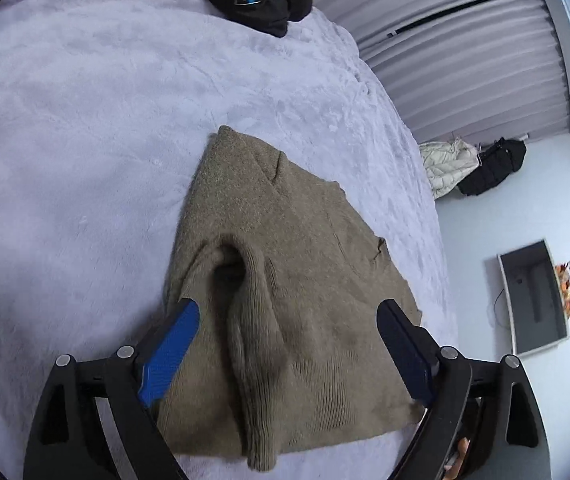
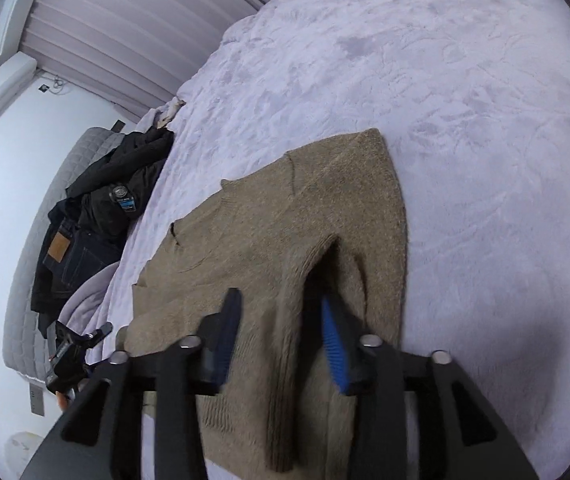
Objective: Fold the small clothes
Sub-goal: 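Lift the held hem and fold it over toward the collar with both tools, then lay the hem down on the sweater and open both tools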
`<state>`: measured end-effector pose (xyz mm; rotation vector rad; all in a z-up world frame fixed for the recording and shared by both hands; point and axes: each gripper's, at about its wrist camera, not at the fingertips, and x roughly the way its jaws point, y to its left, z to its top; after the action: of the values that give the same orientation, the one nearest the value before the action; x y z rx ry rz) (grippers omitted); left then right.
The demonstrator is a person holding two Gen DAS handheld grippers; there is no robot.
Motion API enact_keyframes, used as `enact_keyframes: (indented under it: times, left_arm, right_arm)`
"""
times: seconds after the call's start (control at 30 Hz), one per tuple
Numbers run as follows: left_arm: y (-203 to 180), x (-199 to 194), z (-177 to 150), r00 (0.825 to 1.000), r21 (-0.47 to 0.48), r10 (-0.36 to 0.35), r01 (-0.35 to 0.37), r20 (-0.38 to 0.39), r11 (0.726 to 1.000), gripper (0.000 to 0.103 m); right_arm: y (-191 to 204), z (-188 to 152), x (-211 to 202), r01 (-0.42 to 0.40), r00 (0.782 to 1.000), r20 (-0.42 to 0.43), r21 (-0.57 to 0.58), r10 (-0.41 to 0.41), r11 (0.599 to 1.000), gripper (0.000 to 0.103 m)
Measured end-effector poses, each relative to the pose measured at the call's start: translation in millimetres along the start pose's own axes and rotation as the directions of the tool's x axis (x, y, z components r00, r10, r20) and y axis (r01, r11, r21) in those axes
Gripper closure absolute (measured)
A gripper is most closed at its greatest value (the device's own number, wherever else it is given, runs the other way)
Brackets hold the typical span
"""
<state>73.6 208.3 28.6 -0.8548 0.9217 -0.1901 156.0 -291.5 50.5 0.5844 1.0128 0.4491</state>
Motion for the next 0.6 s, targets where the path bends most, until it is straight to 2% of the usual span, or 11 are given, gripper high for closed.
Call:
enact_keyframes:
  times: [0.1, 0.23, 0.27, 0.3, 0.33, 0.37, 0.4, 0.43, 0.5, 0.53, 0.6]
  left_arm:
    - [-11.8, -6.2, -22.9, 0.999, 0.054, -0.028, 0.029, -0.032, 0.998, 0.012]
    - [-21.0, 12.4, -43.5, 0.995, 0.103, 0.004, 0.007, -0.103, 0.995, 0.014]
    - [-22.0, 18.9, -44.4, 0.993, 0.105, 0.012, 0.001, -0.117, 0.995, 0.020]
    - [-22.8, 25.3, -44.0, 0.991, 0.107, 0.017, -0.003, -0.134, 0.994, 0.042]
    - [-23.4, 32.9, -42.0, 0.988, 0.117, 0.027, -0.009, -0.154, 0.993, 0.071]
    - [-22.9, 40.0, -39.9, 0.982, 0.115, 0.046, -0.025, -0.181, 0.993, 0.088]
    - [-21.9, 44.9, -38.3, 0.980, 0.111, 0.059, -0.038, -0.192, 0.993, 0.097]
    - [-22.3, 45.7, -36.6, 0.979, 0.102, 0.065, -0.046, -0.192, 0.994, 0.097]
    - [-31.6, 34.3, -35.7, 0.985, 0.138, 0.075, -0.053, -0.158, 0.989, 0.097]
    - [-42.9, 22.7, -33.4, 0.991, 0.179, 0.075, -0.054, -0.115, 0.982, 0.097]
    - [-59.5, 7.3, -23.0, 0.997, 0.222, 0.049, -0.034, -0.063, 0.975, 0.097]
  right_arm:
    - [13.9, -21.7, -11.5, -0.032, 0.999, -0.017, -0.070, 0.031, 0.997, 0.040]
    - [16.6, -36.1, -3.1, -0.040, 0.998, -0.058, -0.079, 0.036, 0.996, 0.040]
    - [16.8, -37.9, -0.8, -0.036, 0.998, -0.058, -0.081, 0.032, 0.996, 0.041]
    - [17.2, -39.2, 1.9, -0.041, 0.998, -0.061, -0.085, 0.036, 0.996, 0.045]
    - [18.1, -39.7, 4.1, -0.044, 0.997, -0.061, -0.093, 0.038, 0.995, 0.055]
    - [18.8, -39.5, 7.2, -0.033, 0.997, -0.066, -0.103, 0.026, 0.994, 0.062]
    - [18.7, -39.2, 9.7, -0.014, 0.998, -0.068, -0.109, 0.007, 0.994, 0.082]
    - [18.3, -38.6, 11.7, 0.009, 0.997, -0.074, -0.110, -0.017, 0.994, 0.094]
    - [21.0, -37.5, 7.2, -0.005, 0.998, -0.058, -0.116, -0.001, 0.993, 0.095]
    - [24.8, -36.5, 2.3, -0.014, 0.999, -0.037, -0.132, 0.009, 0.991, 0.095]
    - [36.7, -30.3, -11.8, -0.053, 0.998, 0.005, -0.170, 0.055, 0.984, 0.095]
